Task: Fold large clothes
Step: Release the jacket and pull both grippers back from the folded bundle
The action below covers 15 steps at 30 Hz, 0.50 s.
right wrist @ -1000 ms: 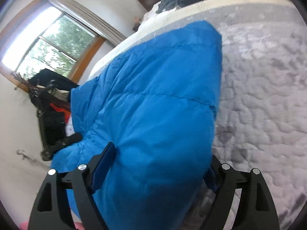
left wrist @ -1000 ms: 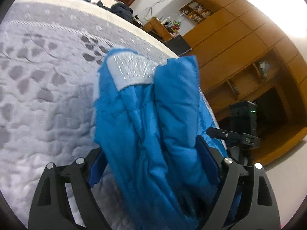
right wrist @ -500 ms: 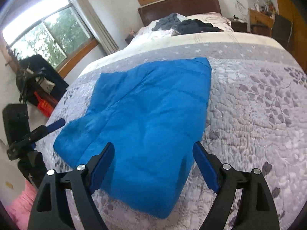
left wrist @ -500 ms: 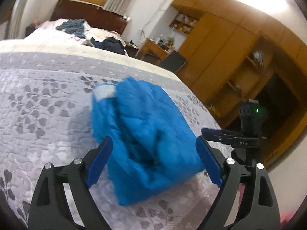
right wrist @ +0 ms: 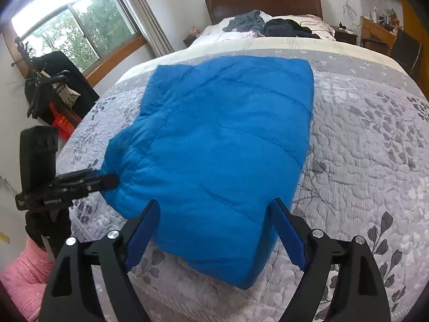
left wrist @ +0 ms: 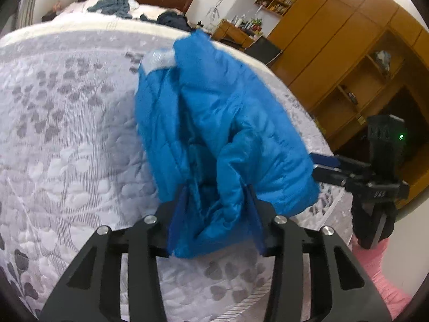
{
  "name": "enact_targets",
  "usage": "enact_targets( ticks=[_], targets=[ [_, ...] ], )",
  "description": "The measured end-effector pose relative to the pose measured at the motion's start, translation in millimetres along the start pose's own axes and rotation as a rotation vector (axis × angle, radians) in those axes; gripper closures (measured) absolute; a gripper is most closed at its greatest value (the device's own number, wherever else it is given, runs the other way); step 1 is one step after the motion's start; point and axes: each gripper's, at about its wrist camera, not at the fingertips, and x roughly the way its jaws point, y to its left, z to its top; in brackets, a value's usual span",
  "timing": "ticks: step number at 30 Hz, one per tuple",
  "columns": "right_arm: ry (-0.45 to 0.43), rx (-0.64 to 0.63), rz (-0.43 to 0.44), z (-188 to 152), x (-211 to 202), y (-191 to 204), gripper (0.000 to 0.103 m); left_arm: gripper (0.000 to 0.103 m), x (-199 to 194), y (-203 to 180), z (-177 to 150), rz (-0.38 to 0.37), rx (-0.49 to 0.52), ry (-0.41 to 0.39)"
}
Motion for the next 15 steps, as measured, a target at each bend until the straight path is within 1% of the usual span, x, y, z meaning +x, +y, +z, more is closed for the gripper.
enact_targets(
  ticks=[3, 5, 7, 8, 10, 12, 13, 15],
  targets=[
    [0.001, 0.007, -0.001, -2, 2, -1, 0.018, 0.060, 4, 5, -6, -0.007, -0.022, 0.017],
    [-0.004, 0.012, 0.000, -4, -1, -1, 0.018, 0.055, 0, 4, -7, -0.007, -0.024, 0.004],
    [-0.011, 0.016, 0.009, -5, -4, -1, 0.018, 0.052, -6, 0, -8, 0.008, -0.019, -0.012],
    [-0.018, 0.018, 0.008, -6, -7, -1, 0.017, 0.046, -7, 0, -8, 0.014, -0.020, -0.020],
    [-0.040, 0.017, -0.007, -9, -13, 0, 0.015, 0.041, -14, -5, -11, 0.034, -0.023, -0.040],
    [-0.068, 0.003, -0.042, -13, -21, 4, 0.009, 0.037, -21, -9, -13, 0.053, -0.024, -0.056],
    [-0.079, -0.006, -0.058, -15, -25, 6, 0.007, 0.033, -24, -11, -14, 0.064, -0.025, -0.060],
    [-0.097, -0.020, -0.089, -18, -31, 11, 0.004, 0.030, -30, -16, -16, 0.092, -0.022, -0.071]
  ],
)
